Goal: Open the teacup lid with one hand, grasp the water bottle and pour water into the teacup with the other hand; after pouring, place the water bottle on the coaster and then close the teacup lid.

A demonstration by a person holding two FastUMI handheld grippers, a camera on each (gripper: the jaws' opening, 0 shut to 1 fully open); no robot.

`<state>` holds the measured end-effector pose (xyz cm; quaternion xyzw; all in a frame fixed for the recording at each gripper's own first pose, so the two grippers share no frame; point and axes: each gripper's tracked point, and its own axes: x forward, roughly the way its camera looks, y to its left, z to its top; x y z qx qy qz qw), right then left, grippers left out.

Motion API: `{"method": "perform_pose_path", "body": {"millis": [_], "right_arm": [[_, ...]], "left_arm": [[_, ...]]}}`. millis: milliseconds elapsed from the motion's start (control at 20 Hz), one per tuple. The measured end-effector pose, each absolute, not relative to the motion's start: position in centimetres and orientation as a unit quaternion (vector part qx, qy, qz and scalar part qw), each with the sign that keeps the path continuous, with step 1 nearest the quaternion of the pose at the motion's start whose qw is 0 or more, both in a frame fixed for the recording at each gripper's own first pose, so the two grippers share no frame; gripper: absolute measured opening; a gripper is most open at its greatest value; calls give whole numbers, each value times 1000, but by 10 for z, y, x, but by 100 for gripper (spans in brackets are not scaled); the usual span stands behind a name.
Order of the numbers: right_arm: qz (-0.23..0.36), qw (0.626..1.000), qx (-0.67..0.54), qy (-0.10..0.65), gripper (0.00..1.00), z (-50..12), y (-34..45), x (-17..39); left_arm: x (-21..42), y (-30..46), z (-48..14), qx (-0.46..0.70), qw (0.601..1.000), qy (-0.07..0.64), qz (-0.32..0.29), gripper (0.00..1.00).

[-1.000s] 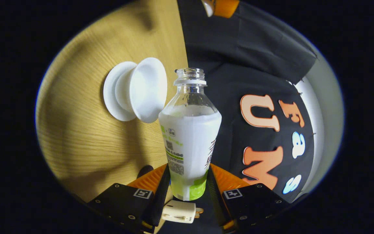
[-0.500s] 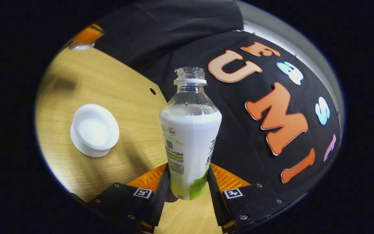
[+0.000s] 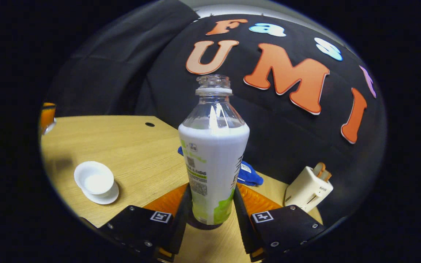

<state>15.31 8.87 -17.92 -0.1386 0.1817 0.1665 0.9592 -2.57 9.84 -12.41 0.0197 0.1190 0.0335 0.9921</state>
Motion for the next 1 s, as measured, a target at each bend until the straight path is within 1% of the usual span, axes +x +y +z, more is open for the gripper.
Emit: {"method": "perform_pose_path", "body": {"millis": [50,100,150,200,250,300,350,400,450,500,550,650,700,750,800,850,900,1000], "right_arm": [[160,962,-117,189,65,-182,84,157],[157,964,-95,194,65,-183,82,161],[156,965,-73,199,65,-184,79,165],[155,965,-57,203,63,-184,78,169],[153,965,-42,207,63,-184,79,173],[153,965,-28,212,65,-187,80,173],[156,963,-16,221,65,-192,83,174],[156,961,-13,226,66,-195,84,176],[155,961,-12,229,63,-201,84,178],[154,960,-10,233,65,-205,86,179],[154,959,-6,239,66,-210,87,180],[150,956,0,254,66,-222,87,181],[146,954,2,264,63,-227,86,181],[142,951,5,273,63,-234,85,181],[143,952,11,270,66,-234,85,182],[140,952,16,273,66,-234,83,184],[140,952,20,273,65,-234,82,186],[141,951,20,273,65,-235,81,187]], "left_arm": [[-26,98,-124,20,992,118,34,26],[-27,98,-125,21,992,118,34,28],[-27,98,-126,21,992,119,34,28],[-27,97,-127,20,992,121,34,28],[-27,97,-127,18,992,121,34,28],[-27,98,-127,17,992,121,35,28],[-27,97,-127,16,992,121,35,27],[-27,97,-128,16,992,121,35,27],[-27,97,-129,17,992,121,35,28],[-27,96,-129,17,992,121,35,28],[-27,97,-130,16,992,122,35,26],[-26,97,-133,19,992,123,36,28],[-24,99,-132,21,991,123,38,27],[-23,101,-131,22,991,122,41,28],[-24,100,-133,22,992,122,40,26],[-23,98,-133,23,991,122,39,27],[-20,96,-134,23,991,123,37,26],[-17,90,-134,19,992,122,32,28]]}}
